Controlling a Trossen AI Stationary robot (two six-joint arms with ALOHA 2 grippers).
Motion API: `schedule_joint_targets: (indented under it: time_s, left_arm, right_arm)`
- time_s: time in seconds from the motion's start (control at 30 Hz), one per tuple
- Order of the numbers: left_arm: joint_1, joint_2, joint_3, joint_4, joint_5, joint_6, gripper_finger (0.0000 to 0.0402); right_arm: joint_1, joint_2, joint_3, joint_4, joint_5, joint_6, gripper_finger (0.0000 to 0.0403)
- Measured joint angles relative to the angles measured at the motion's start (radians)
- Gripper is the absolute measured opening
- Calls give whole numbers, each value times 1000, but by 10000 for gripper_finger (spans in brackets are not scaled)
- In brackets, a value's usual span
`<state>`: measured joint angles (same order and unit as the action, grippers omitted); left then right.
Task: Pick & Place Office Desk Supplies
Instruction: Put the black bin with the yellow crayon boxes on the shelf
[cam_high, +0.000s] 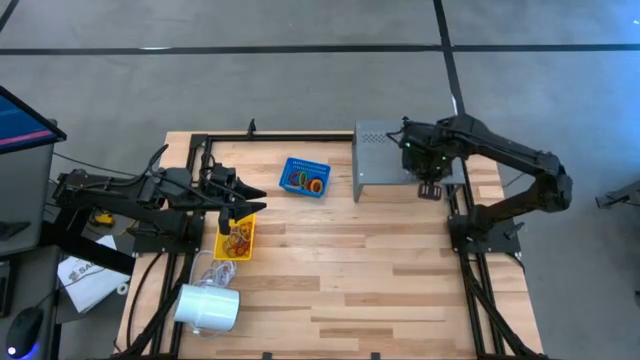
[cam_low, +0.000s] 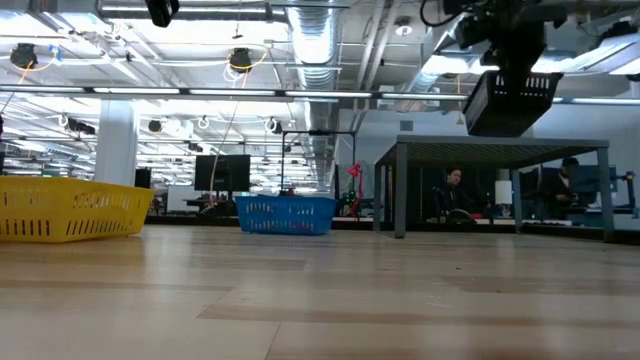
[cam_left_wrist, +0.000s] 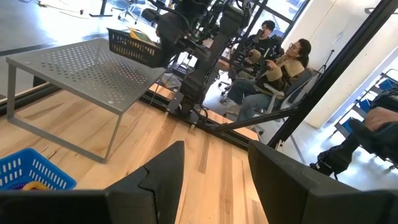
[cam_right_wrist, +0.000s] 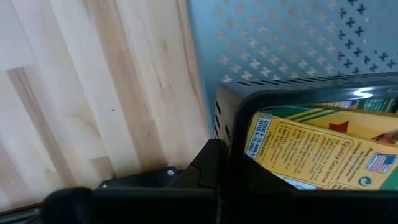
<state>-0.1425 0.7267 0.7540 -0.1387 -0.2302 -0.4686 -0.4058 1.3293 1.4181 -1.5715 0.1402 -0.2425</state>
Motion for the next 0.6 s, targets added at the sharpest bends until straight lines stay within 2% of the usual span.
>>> schedule_joint_targets:
  time_s: [0.13, 0.33, 0.6]
  left_arm:
    - [0, 0, 0, 0, 0, -6, 172]
    - [0, 0, 0, 0, 0, -6, 172]
    - [0, 0, 0, 7, 0, -7, 172]
  right_arm:
    - [-47, -24, -47, 1, -8, -29, 0]
    - [-69, -124, -175, -2, -10, -38, 0]
    - [-60, -149, -183, 0, 20, -61, 0]
